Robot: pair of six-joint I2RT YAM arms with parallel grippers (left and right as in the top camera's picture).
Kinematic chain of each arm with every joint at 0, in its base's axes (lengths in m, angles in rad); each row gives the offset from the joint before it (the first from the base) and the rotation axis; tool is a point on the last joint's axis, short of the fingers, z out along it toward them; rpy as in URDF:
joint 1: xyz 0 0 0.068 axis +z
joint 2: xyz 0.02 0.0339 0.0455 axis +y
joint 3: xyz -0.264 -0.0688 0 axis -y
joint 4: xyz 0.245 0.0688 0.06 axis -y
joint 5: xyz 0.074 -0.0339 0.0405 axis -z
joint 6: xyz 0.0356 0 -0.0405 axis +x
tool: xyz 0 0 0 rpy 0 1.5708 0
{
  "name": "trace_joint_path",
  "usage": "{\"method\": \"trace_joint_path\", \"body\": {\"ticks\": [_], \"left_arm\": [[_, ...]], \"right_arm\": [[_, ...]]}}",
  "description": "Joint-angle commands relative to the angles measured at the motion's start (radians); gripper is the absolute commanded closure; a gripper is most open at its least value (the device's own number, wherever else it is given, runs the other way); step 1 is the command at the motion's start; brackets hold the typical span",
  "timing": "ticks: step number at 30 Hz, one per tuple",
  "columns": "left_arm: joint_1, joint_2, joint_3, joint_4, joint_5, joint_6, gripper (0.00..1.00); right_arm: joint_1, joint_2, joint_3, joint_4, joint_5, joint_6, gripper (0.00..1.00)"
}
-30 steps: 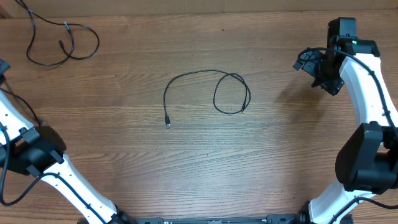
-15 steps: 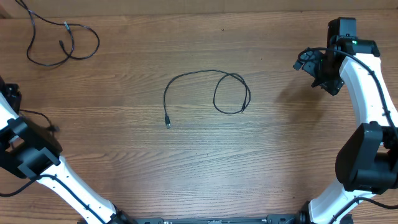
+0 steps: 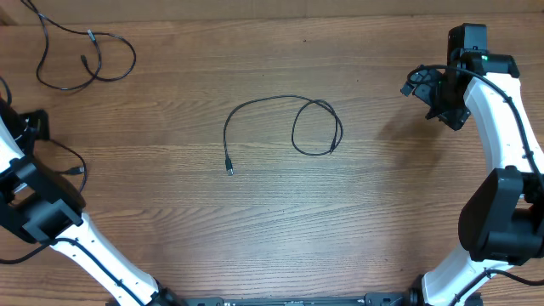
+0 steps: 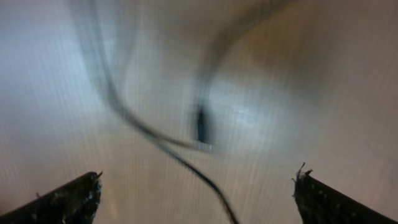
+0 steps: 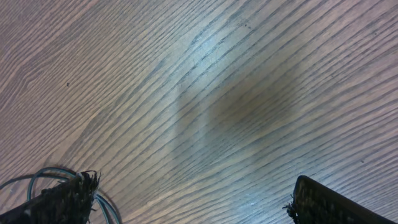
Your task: Untangle cables
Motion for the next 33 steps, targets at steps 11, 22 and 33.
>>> {"method": "trace_joint_path", "body": {"ticks": [11,22,33], "left_arm": [[-0.375,0.007,-0.006,0.180,0.386,0.856,0.00],[-0.782,0.007,-0.006,0.339,0.254,0.780,0.00],[-1.091,0.007,-0.006,0.546,0.129,1.376,0.10]], "right_arm": [[0.002,-0.011,0.006,0.001,0.010,-0.002,0.00],[0.002,-0.011,0.006,0.001,0.010,-0.002,0.00],[0.002,-0.011,0.006,0.001,0.010,-0.002,0.00]]}}
